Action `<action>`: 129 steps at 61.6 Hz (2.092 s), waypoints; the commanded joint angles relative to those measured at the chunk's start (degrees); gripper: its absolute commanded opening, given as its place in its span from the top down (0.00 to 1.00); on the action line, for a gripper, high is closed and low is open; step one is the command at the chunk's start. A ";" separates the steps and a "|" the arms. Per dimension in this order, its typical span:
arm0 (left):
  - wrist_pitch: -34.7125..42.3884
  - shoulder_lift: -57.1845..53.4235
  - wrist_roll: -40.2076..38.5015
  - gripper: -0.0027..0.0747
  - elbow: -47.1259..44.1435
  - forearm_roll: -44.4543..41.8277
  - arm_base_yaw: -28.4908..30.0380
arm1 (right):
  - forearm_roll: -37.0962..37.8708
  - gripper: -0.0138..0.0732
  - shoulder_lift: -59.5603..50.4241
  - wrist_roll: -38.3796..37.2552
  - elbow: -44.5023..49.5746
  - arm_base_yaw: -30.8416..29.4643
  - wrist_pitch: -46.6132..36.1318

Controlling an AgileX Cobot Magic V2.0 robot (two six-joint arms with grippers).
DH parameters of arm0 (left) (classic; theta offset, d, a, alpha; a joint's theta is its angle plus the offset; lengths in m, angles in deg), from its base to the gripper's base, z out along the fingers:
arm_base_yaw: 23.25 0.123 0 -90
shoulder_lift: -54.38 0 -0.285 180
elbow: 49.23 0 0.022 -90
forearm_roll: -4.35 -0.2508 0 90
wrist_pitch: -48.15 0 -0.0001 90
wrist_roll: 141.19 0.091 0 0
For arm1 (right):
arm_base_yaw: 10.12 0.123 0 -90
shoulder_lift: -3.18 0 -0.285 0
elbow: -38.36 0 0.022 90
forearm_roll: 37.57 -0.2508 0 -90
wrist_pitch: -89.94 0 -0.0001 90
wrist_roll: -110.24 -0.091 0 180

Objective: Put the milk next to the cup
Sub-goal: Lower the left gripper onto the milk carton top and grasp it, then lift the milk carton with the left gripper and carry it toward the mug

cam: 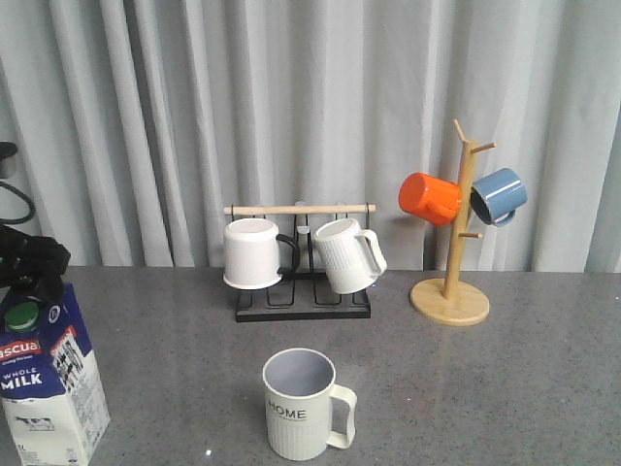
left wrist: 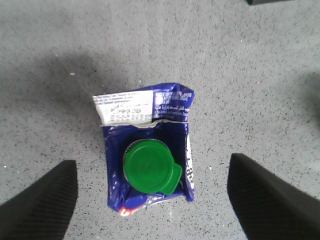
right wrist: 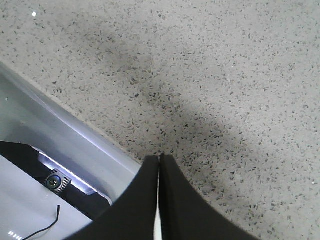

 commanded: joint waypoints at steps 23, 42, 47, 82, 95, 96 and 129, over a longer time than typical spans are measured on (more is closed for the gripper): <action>-1.59 4.03 -0.92 0.21 1.70 -0.02 -0.03 | 0.00 0.85 -0.15 -0.73 -1.34 -0.33 -2.52; -1.28 6.20 -0.92 0.21 1.70 -0.02 -0.03 | 0.00 0.85 -0.15 -1.20 -1.34 -0.33 -3.06; -1.01 6.20 -0.92 0.22 1.70 -0.02 -0.03 | 0.00 0.85 -0.15 -1.20 -1.34 -0.33 -3.06; -0.36 6.08 -0.92 0.78 1.81 -0.02 -0.03 | 0.00 0.85 -0.15 -1.20 -1.34 -0.33 -3.19; -0.69 4.22 -0.92 0.89 4.01 0.19 -0.03 | 0.00 0.85 -0.15 -1.20 -1.34 -0.33 -3.24; -0.96 4.04 -0.92 0.89 4.45 0.29 -0.07 | 0.00 0.85 -0.15 -1.20 -1.34 -0.33 -3.24; 1.71 3.97 7.45 0.91 24.82 31.58 -1.13 | 0.00 0.85 -0.15 -1.20 -1.34 -0.33 -3.23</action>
